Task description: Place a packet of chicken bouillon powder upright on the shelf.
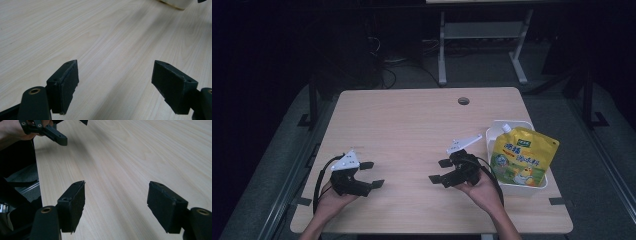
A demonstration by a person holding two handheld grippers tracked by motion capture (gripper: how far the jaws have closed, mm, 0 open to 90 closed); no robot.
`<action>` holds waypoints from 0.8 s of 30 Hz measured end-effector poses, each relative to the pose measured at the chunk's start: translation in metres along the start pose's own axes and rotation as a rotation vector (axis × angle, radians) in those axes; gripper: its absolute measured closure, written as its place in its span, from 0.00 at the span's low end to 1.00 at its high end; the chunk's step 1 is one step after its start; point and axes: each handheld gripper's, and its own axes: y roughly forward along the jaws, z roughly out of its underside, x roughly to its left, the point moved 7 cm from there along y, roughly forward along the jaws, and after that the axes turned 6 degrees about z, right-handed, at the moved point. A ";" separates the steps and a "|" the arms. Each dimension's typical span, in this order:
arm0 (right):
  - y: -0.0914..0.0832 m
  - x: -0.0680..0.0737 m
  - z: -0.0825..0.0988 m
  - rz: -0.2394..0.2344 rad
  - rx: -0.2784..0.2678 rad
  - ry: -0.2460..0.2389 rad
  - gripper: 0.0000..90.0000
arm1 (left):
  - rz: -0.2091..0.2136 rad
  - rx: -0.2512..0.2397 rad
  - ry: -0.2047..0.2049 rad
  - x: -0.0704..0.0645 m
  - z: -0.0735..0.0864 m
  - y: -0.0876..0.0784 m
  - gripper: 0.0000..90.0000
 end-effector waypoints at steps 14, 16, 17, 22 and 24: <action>0.009 0.004 0.025 -0.015 0.023 0.018 0.33 | 0.006 0.006 0.007 -0.002 0.001 0.002 0.23; 0.010 0.005 0.029 -0.018 0.028 0.019 0.32 | 0.007 0.007 0.006 -0.003 0.001 0.003 0.23; 0.010 0.006 0.030 -0.018 0.027 0.018 0.32 | 0.007 0.007 0.008 -0.003 0.001 0.003 0.23; 0.010 0.008 0.037 -0.024 0.035 0.020 0.32 | 0.010 0.012 0.012 -0.004 0.001 0.004 0.23; 0.010 0.009 0.039 -0.024 0.036 0.021 0.32 | 0.011 0.013 0.011 -0.004 0.001 0.005 0.24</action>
